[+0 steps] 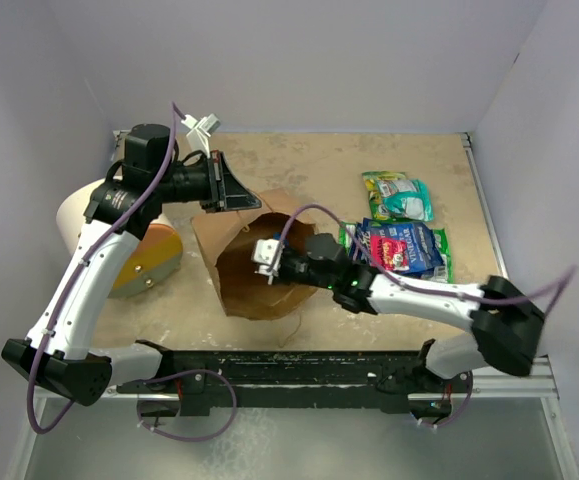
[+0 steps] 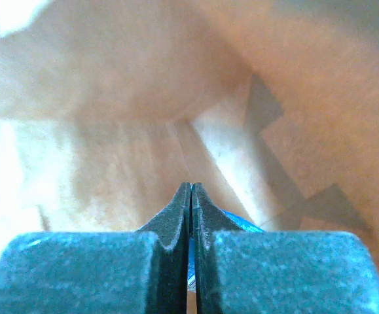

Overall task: Take the snacks out of the paper bag
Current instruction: Take out the snack from the paper bag, then place the snack at the center of the board.

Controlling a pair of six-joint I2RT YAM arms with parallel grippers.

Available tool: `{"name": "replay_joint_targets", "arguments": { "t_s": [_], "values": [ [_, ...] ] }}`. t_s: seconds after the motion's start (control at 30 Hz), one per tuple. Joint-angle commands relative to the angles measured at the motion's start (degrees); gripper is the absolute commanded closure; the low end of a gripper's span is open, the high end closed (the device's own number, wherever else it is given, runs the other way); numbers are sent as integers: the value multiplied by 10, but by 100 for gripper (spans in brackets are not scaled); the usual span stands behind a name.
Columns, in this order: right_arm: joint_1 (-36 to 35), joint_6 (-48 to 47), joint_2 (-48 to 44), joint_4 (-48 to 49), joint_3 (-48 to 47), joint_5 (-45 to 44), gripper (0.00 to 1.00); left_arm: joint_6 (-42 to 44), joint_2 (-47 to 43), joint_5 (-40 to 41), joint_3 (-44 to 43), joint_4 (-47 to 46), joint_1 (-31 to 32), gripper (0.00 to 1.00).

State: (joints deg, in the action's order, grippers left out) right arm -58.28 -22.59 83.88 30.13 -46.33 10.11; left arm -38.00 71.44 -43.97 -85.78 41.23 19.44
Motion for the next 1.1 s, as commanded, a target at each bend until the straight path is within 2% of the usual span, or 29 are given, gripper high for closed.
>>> {"name": "replay_joint_targets", "arguments": {
  "t_s": [0.0,0.2,0.3,0.37,0.43,0.5,0.53,0.57,0.67,0.73,0.83,1.0,1.07],
  "values": [
    [-3,46,-140,-25,-9,63,100,-14,-10,16,-15,-32,-9,100],
    [-3,62,-253,-182,-95,132,100,-50,2,13,-13,-57,-12,100],
    [-3,87,-292,-244,-156,127,100,-71,6,6,-11,-79,-12,100],
    [-2,96,-315,-276,-189,87,100,-86,10,-5,-9,-96,-12,100],
    [-3,88,-332,-291,-216,11,100,-104,13,-15,-10,-115,-12,100],
    [-3,82,-332,-291,-244,-126,100,-126,16,-29,-10,-144,-12,100],
    [-2,76,-325,-293,-257,-239,100,-140,17,-37,-11,-161,-12,100],
    [1,64,-316,-292,-265,-308,100,-157,19,-47,-11,-180,-12,100],
    [51,19,-279,-276,-267,-454,100,-220,24,-73,-11,-248,-12,100],
    [136,54,-260,-291,-263,-448,100,-265,30,-86,-13,-294,-12,100],
    [246,107,-239,-309,-237,-394,100,-335,41,-96,-22,-360,-12,100],
    [341,119,-195,-305,-178,-357,100,-415,67,-100,-34,-455,-12,100],
    [367,118,-177,-295,-152,-352,100,-404,72,-95,-32,-437,-13,100]
  ]
}}
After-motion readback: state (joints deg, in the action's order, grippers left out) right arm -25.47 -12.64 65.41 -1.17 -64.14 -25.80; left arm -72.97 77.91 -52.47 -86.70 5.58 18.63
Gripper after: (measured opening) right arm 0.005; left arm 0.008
